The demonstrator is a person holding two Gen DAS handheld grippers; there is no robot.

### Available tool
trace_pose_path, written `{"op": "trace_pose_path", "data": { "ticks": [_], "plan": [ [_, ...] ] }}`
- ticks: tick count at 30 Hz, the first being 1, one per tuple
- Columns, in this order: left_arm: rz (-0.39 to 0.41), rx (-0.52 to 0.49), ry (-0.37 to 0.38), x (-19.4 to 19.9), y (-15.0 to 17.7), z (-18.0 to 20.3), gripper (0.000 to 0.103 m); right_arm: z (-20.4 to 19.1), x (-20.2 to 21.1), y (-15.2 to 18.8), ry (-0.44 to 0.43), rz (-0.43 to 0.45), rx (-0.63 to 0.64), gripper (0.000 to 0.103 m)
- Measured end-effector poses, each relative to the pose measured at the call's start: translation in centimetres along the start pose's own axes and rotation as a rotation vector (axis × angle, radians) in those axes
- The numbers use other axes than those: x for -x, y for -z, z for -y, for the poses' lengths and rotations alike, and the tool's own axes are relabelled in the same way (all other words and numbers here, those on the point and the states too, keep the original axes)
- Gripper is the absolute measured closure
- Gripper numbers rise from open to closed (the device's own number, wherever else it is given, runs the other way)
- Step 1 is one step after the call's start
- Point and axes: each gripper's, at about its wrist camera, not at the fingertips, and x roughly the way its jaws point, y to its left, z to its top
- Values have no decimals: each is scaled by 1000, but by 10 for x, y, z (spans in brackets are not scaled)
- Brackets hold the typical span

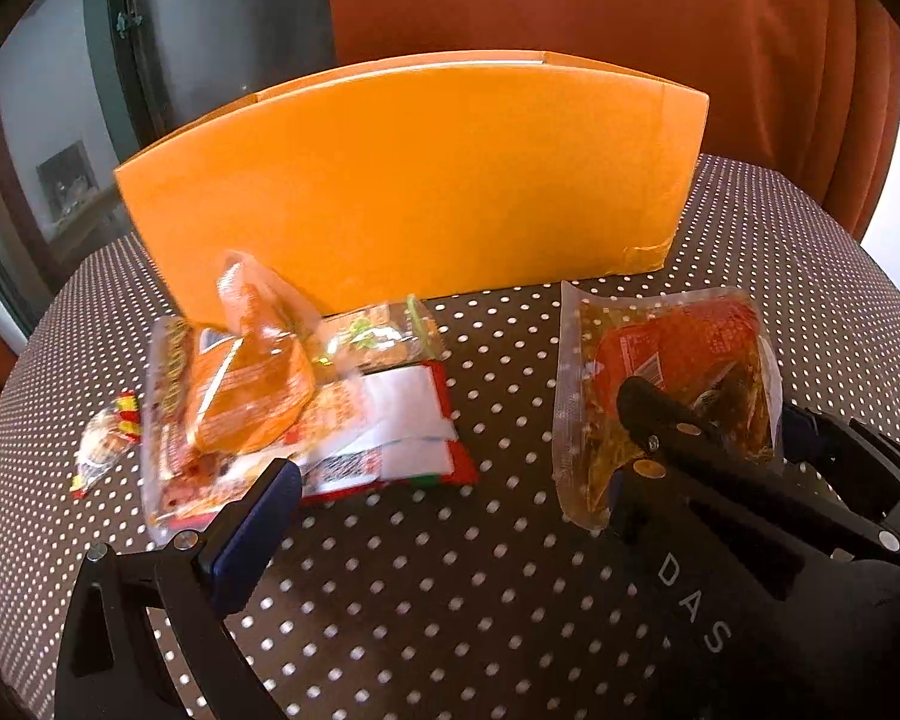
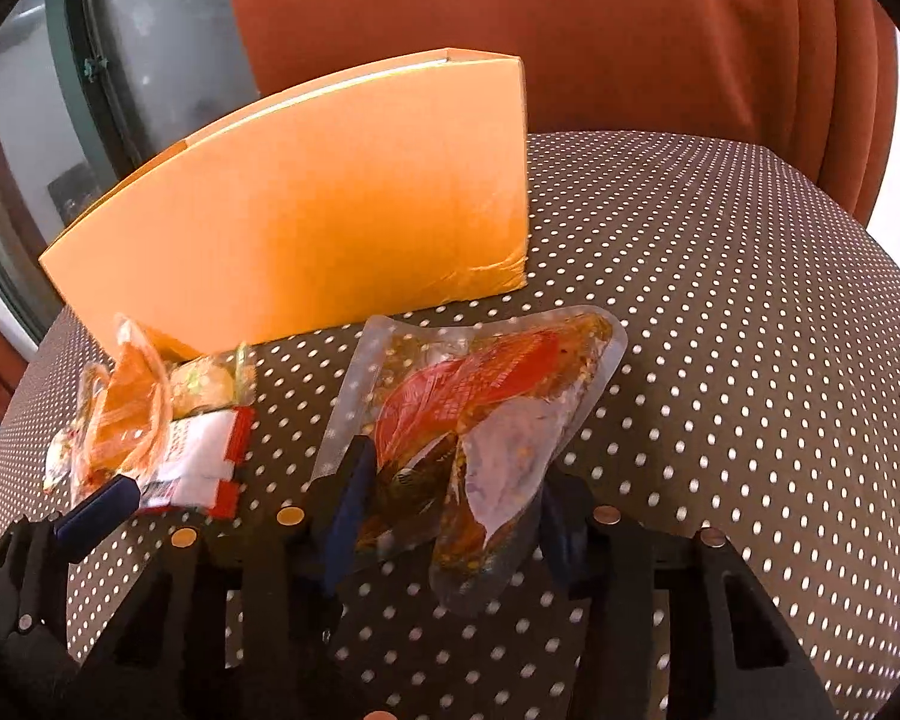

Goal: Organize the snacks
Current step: 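Lift the red-filled packet with the right tool while the left tool grasps the bread packet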

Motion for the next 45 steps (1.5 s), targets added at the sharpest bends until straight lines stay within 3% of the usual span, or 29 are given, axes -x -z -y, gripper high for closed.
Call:
{"op": "trace_pose_path", "data": {
  "ticks": [13,24,33,45],
  "plan": [
    [84,16,-5,46,9,-49,0,-49,42,7,-20,67,51,52],
    [118,5,-34,60,4,-74,0,-69,41,-13,-32,94,63,52],
    [120,-28,-72,40,-17,-100,0,-76,27,-26,-36,109,44,52],
    [72,-90,-78,-7,-23,-97,0,-77,1,-21,-14,77,12,52]
  ]
}}
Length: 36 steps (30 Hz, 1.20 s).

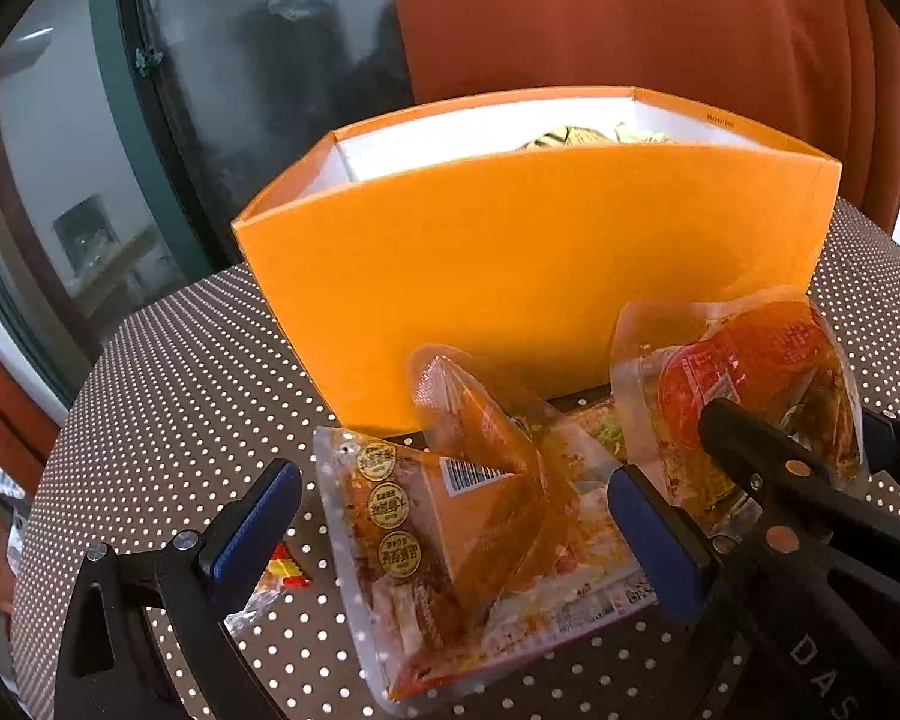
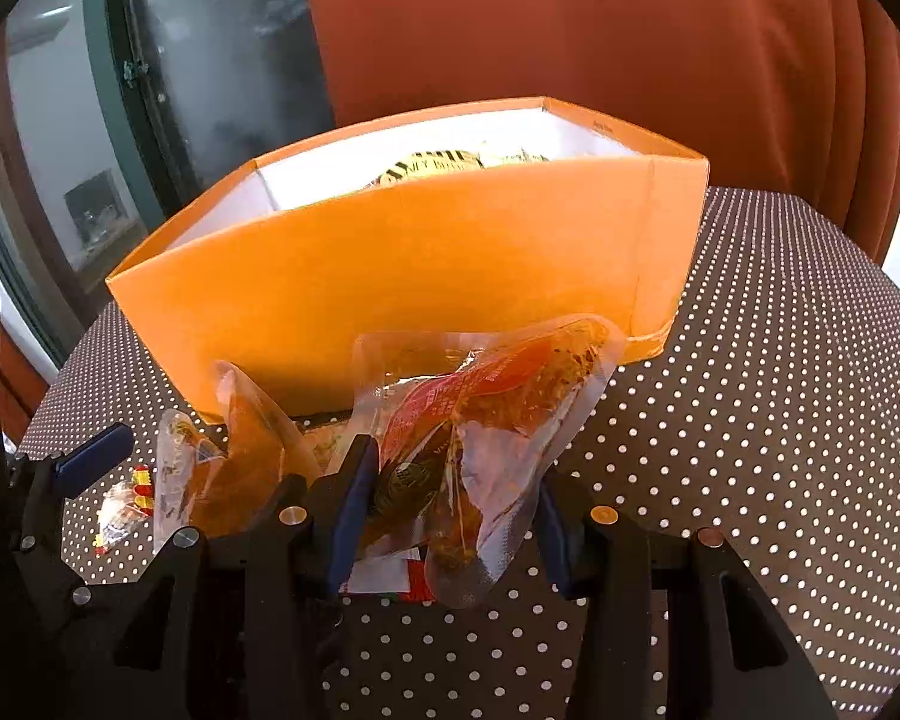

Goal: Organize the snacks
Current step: 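Lift the red-filled packet with the right tool while the left tool grasps the bread packet, then carry both held packets up over the orange box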

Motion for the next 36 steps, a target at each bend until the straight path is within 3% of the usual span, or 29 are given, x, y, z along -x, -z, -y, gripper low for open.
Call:
{"op": "trace_pose_path", "data": {
  "ticks": [8,11,13,14,28,36],
  "plan": [
    [-1,29,50,-17,-4,-5,6,4,-10,1,-10,-1,-37,52],
    [-2,33,89,-18,-3,-11,13,8,-11,2,-24,-1,-52,52],
    [-2,26,113,-16,-3,-6,29,8,-11,2,-26,1,-54,52],
    [-3,25,104,-16,-3,-6,31,8,-11,2,-22,2,-50,52],
    [19,26,64,6,6,7,37,11,2,9,-19,-8,-25,52],
    [7,98,74,29,14,14,37,15,23,14,-35,-21,-5,52]
  ]
}}
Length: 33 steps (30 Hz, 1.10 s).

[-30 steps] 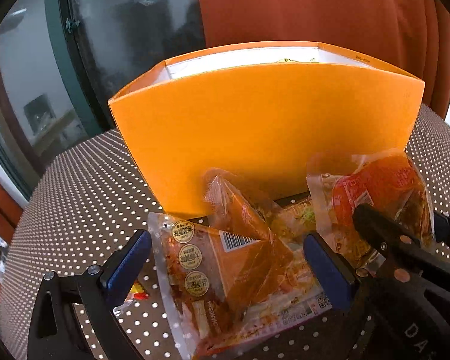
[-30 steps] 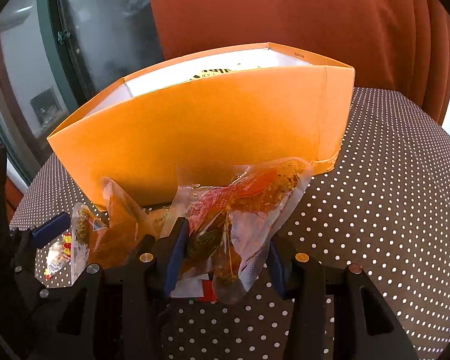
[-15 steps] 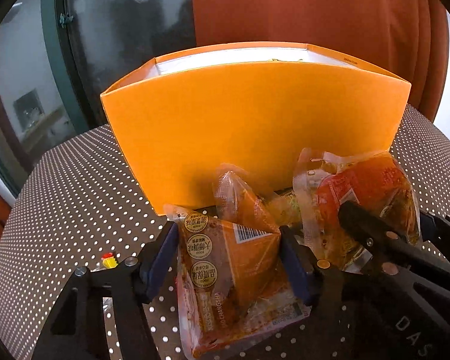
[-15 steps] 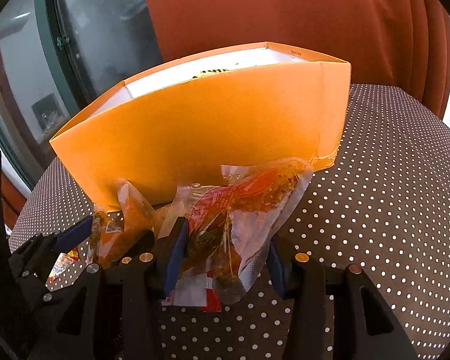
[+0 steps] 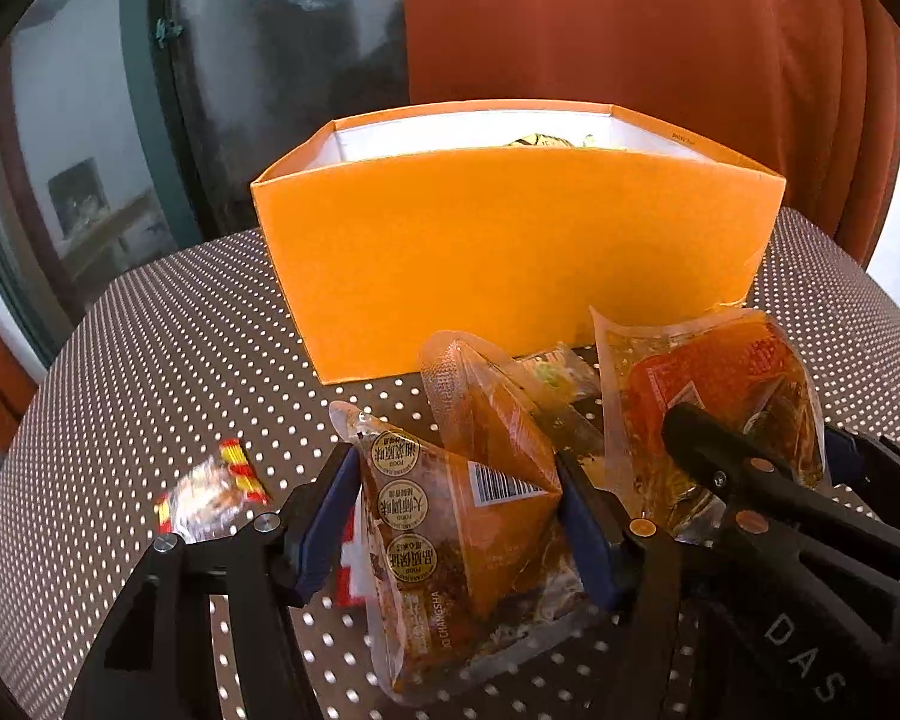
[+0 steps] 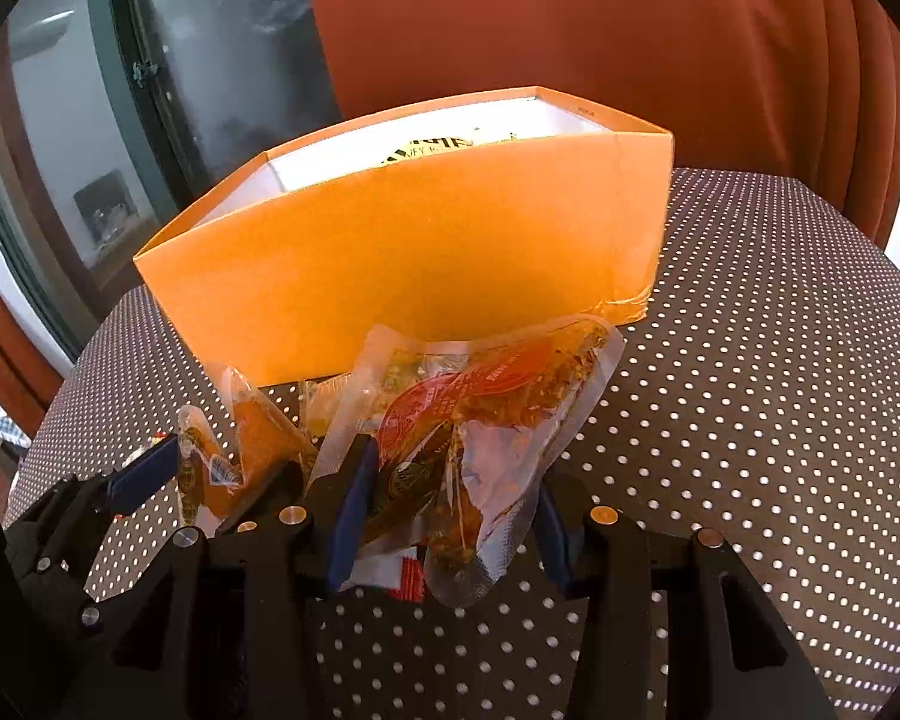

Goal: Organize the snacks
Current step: 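Carry both held packets up over the orange box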

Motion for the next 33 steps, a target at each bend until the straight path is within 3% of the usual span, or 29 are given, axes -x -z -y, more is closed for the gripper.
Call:
{"op": "trace_pose_path", "data": {
  "ticks": [17,33],
  "plan": [
    [78,70,-39,72,9,21,38,8,71,-1,-49,73,49,52],
    [183,69,-83,125,-26,27,38,5,119,-33,-76,166,103,52]
  ]
}}
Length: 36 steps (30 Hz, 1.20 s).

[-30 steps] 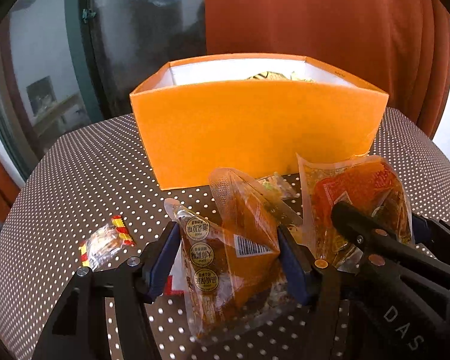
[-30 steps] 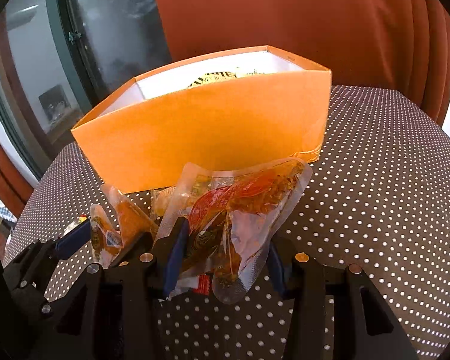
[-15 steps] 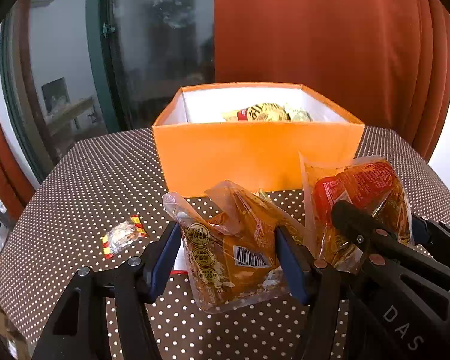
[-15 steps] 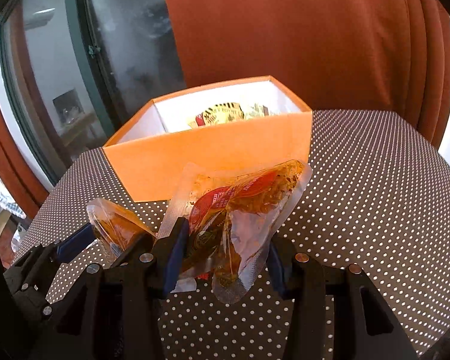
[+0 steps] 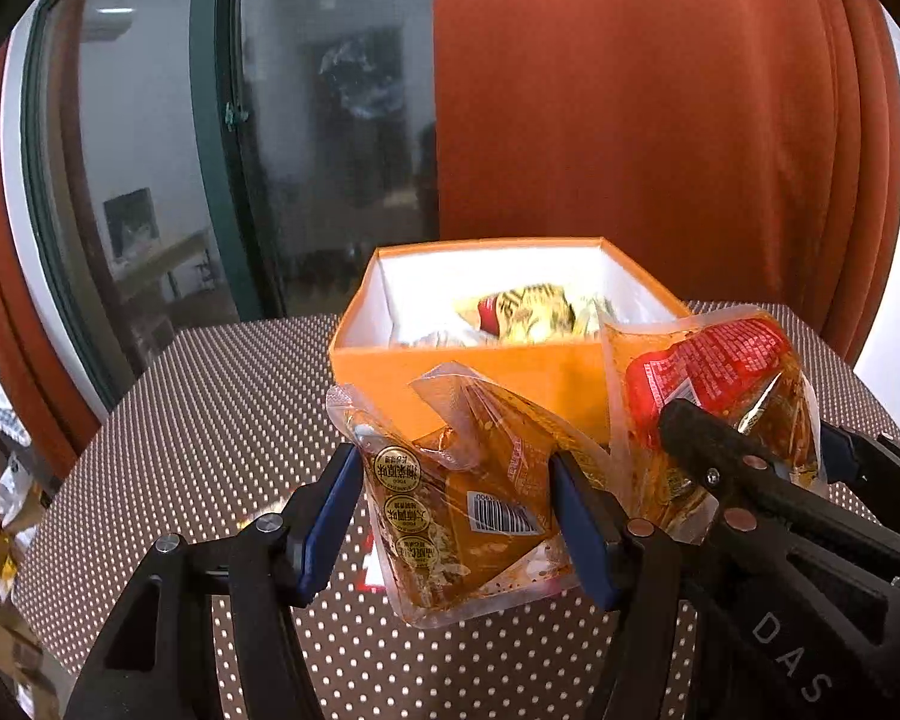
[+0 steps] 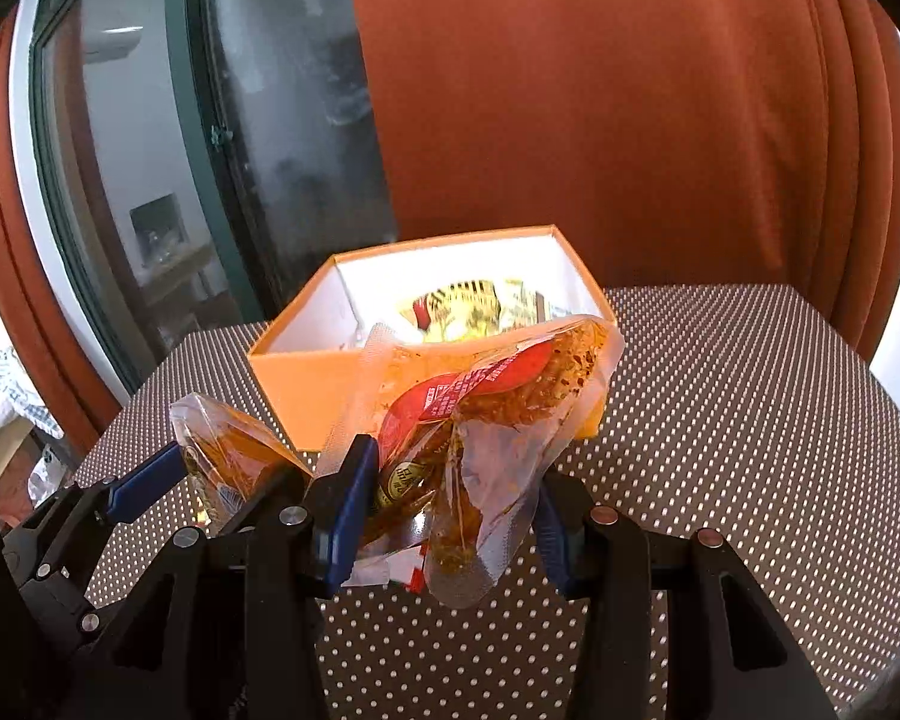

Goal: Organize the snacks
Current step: 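Carry both held packets up over the orange box, then lower both packets into the box and open both tools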

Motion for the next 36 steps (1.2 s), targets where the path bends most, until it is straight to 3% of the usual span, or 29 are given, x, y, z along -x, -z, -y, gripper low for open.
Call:
{"op": "trace_pose_path", "data": {
  "ticks": [12,20,26,36],
  "plan": [
    [102,0,-3,-9,-63,7,38,4,-6,-54,-9,102,10,52],
    [153,32,14,-41,-108,9,38,11,-33,-100,-5,162,12,52],
    [142,74,52,-80,-140,9,38,12,-64,-133,25,188,44,52],
    [105,91,54,-145,-149,11,38,30,-122,-146,36,165,22,52]
  ]
}}
